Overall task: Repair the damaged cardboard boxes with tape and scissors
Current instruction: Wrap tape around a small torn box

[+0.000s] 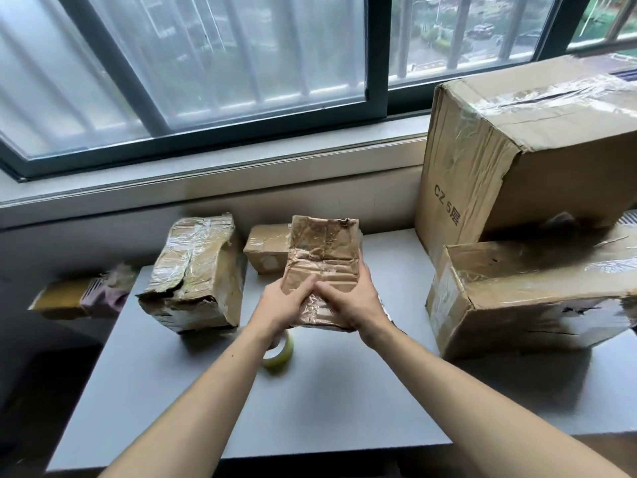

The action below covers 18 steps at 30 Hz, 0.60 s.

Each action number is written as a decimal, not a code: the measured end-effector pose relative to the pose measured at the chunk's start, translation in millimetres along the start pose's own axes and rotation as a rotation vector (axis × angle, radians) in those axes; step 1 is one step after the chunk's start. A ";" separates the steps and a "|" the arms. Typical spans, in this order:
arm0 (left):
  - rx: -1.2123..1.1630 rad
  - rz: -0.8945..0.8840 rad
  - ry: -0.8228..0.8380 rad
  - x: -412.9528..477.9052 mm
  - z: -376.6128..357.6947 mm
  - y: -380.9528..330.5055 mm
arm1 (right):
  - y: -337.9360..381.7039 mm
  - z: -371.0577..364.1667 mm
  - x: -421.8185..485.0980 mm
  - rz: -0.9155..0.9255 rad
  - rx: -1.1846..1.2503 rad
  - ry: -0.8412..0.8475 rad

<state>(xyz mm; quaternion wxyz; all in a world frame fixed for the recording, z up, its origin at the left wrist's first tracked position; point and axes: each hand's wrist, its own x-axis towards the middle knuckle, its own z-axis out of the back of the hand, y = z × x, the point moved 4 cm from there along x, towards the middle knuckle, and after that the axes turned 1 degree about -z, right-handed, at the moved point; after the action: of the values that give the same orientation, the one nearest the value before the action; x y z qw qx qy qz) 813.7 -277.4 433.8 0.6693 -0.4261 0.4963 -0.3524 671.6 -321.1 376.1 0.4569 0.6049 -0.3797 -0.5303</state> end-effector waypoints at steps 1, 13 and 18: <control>0.006 -0.010 -0.007 1.1 1.6 -0.4 | 3.5 -0.9 -3.1 0.016 -0.010 0.009; 0.048 0.025 0.332 28.5 25.5 1.5 | 19.8 -6.9 12.5 -0.131 0.078 -0.310; -0.098 0.045 0.277 54.7 17.7 -4.6 | 35.7 -7.2 10.4 -0.051 -0.044 -0.239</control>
<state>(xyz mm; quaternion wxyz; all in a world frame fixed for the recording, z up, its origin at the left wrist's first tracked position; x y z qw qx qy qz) 844.7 -324.2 420.7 0.5806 -0.3945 0.6100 -0.3678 681.2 -340.3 407.3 0.4077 0.5367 -0.4042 -0.6184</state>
